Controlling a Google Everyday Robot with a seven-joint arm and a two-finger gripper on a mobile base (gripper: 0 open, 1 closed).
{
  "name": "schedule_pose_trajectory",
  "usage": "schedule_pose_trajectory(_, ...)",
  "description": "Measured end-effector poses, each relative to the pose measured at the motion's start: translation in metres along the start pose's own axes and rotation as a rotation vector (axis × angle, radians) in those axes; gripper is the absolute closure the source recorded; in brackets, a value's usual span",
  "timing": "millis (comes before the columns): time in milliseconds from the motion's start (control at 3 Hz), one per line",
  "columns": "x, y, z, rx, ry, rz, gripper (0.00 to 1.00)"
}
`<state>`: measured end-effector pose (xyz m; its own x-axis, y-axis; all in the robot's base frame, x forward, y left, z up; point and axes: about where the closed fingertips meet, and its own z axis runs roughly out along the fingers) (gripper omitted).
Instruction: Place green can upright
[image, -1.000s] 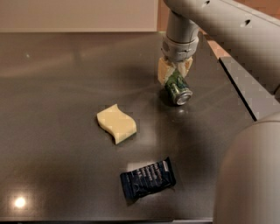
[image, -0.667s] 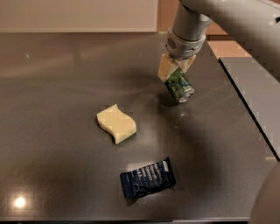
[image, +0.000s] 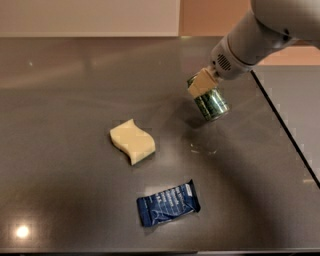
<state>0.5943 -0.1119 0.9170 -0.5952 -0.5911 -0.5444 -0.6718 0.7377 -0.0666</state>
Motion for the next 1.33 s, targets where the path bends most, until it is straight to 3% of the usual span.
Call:
schedule_pose_trajectory(333,0.009,0.009,-0.011,-0.031,-0.17,-0.039,1.0)
schedule_pose_trajectory(667,0.004,0.007,-0.026,-0.043,-0.375,-0.039,1.0)
schedule_pose_trajectory(1000,-0.003,0.005,-0.039,-0.063,-0.525,-0.066,1.0)
schedule_pose_trajectory(1333,-0.002,0.005,-0.043,-0.094,-0.634,-0.146,1.0)
